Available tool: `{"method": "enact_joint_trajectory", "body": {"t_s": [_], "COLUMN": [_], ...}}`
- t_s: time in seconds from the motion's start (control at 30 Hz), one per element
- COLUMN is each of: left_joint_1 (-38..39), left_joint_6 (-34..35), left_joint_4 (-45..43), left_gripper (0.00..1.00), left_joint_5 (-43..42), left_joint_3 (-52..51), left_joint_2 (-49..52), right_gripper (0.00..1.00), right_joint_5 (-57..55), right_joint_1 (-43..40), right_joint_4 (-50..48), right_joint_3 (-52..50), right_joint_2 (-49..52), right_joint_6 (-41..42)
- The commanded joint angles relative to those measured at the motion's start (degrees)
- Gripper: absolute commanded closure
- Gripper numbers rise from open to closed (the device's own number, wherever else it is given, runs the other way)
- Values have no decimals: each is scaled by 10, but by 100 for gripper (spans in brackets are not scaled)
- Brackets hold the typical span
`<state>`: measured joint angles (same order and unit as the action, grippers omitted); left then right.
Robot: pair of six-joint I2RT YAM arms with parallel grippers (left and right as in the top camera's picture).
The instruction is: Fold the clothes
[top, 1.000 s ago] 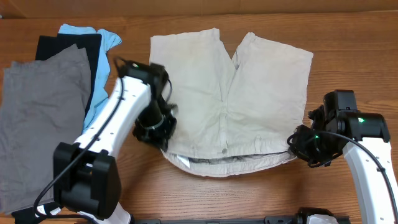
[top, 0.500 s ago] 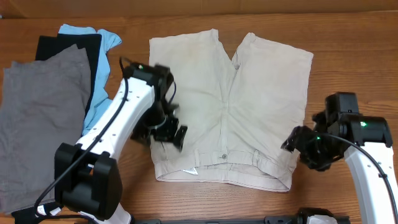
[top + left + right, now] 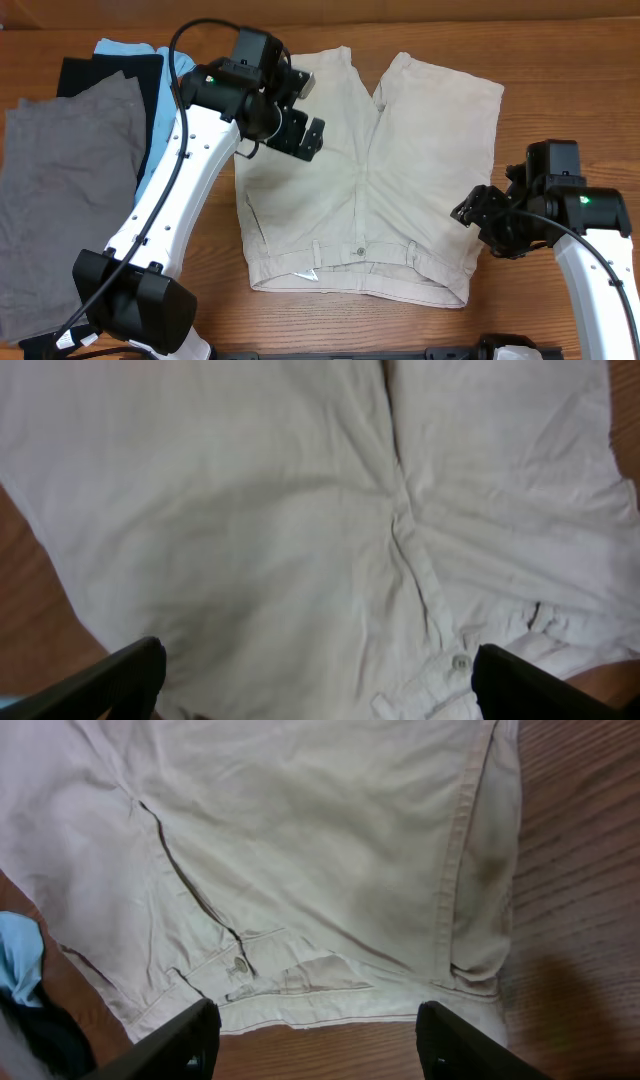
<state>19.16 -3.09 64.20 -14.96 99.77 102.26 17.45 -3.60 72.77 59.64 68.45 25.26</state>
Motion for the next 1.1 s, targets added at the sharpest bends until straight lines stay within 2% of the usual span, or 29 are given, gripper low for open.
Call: {"method": "enact_joint_trajectory", "body": {"t_s": [0.0,0.13,0.4,0.73,1.07], "left_joint_1": [3,2,-14,-16,-15], "left_joint_6": [-42,-40,-39,-56,-58], "left_joint_4": [-43,-100,-130,-155,-156], "left_gripper": [0,0,0,0,0], "left_joint_5": [-18,-18,-11,-11,-11], "left_joint_3": [13,20,92,104,104], "left_joint_2": [-4,-4,-3,3,53], "right_gripper": [34,31,30,36,40], "right_joint_5": [8,7,7,1,-105], "right_joint_1": [31,81,142,145,112], "right_joint_4": [-10,-30,-106,-237,-280], "right_joint_3": [3,-9,-110,-218,-257], "right_joint_2": [-9,-9,-9,3,71], "right_joint_6": [11,40,106,152,227]}}
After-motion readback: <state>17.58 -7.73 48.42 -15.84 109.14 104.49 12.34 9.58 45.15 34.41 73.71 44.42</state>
